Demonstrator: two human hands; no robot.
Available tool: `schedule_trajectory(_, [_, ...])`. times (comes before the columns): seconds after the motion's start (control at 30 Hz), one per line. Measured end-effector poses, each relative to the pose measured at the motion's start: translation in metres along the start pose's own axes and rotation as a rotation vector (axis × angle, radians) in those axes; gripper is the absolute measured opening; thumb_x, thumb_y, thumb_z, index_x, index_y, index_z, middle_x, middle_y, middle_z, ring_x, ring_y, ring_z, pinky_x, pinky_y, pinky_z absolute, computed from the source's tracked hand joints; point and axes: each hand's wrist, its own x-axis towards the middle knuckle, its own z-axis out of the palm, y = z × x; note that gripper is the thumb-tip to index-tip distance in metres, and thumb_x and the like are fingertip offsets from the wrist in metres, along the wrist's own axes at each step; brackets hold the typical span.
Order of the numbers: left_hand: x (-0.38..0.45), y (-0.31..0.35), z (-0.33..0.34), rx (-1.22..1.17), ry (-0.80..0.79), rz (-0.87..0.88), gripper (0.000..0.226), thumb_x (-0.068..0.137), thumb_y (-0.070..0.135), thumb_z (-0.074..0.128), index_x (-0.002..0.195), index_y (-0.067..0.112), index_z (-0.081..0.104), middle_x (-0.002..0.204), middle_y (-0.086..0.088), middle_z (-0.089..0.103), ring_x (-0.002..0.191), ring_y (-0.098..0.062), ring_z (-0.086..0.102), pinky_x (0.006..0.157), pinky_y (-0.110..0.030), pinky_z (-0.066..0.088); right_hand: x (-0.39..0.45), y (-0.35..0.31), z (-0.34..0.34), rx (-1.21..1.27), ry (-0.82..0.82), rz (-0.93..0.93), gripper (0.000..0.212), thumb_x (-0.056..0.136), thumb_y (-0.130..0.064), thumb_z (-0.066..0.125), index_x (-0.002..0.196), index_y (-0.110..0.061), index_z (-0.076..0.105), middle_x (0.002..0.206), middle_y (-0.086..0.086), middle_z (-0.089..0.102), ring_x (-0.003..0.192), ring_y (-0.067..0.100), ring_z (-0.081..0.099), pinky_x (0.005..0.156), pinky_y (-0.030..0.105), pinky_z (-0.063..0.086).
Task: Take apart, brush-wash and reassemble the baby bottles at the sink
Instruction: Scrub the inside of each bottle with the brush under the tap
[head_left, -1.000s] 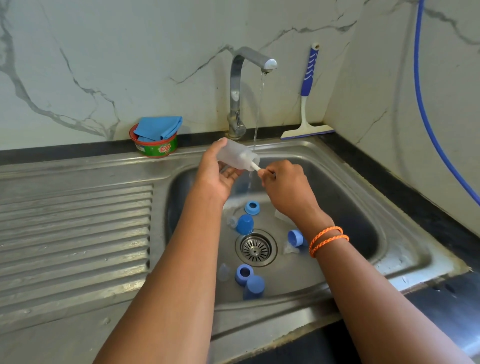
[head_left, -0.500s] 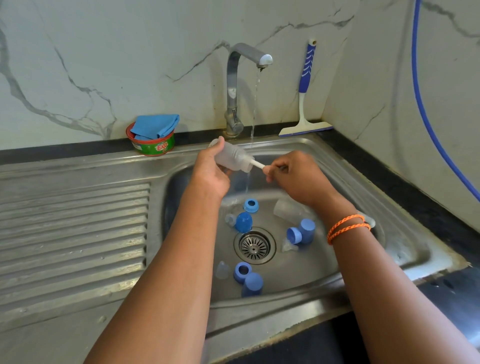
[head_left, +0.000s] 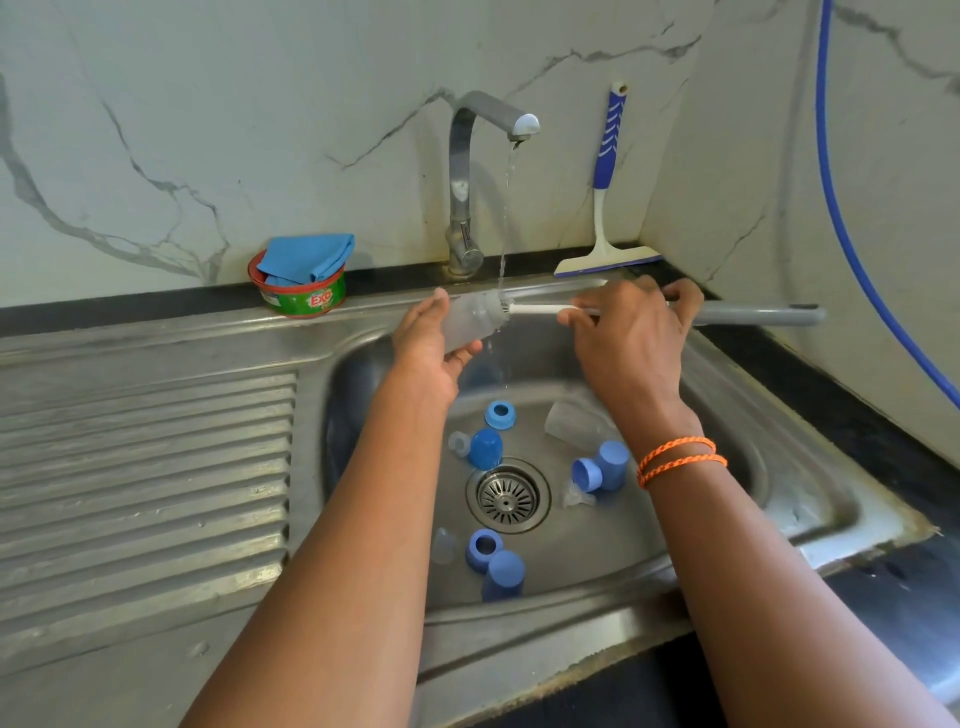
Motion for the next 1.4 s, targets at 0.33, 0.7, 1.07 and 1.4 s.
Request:
schedule_trajectory(0.33, [0.003, -0.002, 0.003, 0.002, 0.102, -0.01, 0.033, 0.098, 0.037, 0.07, 0.123, 0.016, 0.062, 0.116, -0.011, 0.062, 0.099, -0.026, 0.063, 0.069, -0.033, 0.055, 0.003, 0.002, -0.007, -0.042, 0.061, -0.139, 0.017, 0.097, -0.031, 0.067, 0.09, -0.025, 0.081, 0.087, -0.003, 0.072, 0.101, 0.024, 0.057, 0.104, 0.043, 0.018])
schedule_trajectory(0.7, [0.004, -0.01, 0.001, -0.024, 0.048, -0.043, 0.031, 0.099, 0.027, 0.07, 0.128, 0.018, 0.063, 0.119, -0.012, 0.057, 0.101, -0.027, 0.06, 0.068, -0.035, 0.057, 0.008, 0.019, -0.005, 0.02, -0.295, 0.238, 0.031, 0.101, -0.034, 0.057, 0.079, -0.02, 0.075, 0.079, 0.002, 0.068, 0.086, 0.029, 0.059, 0.093, 0.045, 0.018])
schedule_trajectory(1.07, [0.007, -0.013, 0.003, -0.148, 0.032, -0.143, 0.031, 0.102, 0.027, 0.065, 0.125, 0.009, 0.056, 0.124, -0.018, 0.06, 0.109, -0.032, 0.064, 0.069, -0.039, 0.058, 0.007, 0.014, -0.011, 0.094, -0.075, 0.207, 0.027, 0.099, -0.038, 0.068, 0.082, -0.021, 0.081, 0.077, -0.001, 0.073, 0.083, 0.025, 0.057, 0.089, 0.041, 0.017])
schedule_trajectory(1.4, [0.003, -0.015, 0.002, -0.275, -0.065, -0.212, 0.046, 0.091, 0.026, 0.078, 0.126, 0.006, 0.057, 0.125, -0.022, 0.063, 0.11, -0.038, 0.066, 0.081, -0.048, 0.064, 0.005, 0.01, -0.013, 0.124, -0.097, 0.306, 0.026, 0.103, -0.043, 0.062, 0.093, -0.027, 0.08, 0.092, 0.004, 0.073, 0.087, 0.028, 0.051, 0.094, 0.043, 0.023])
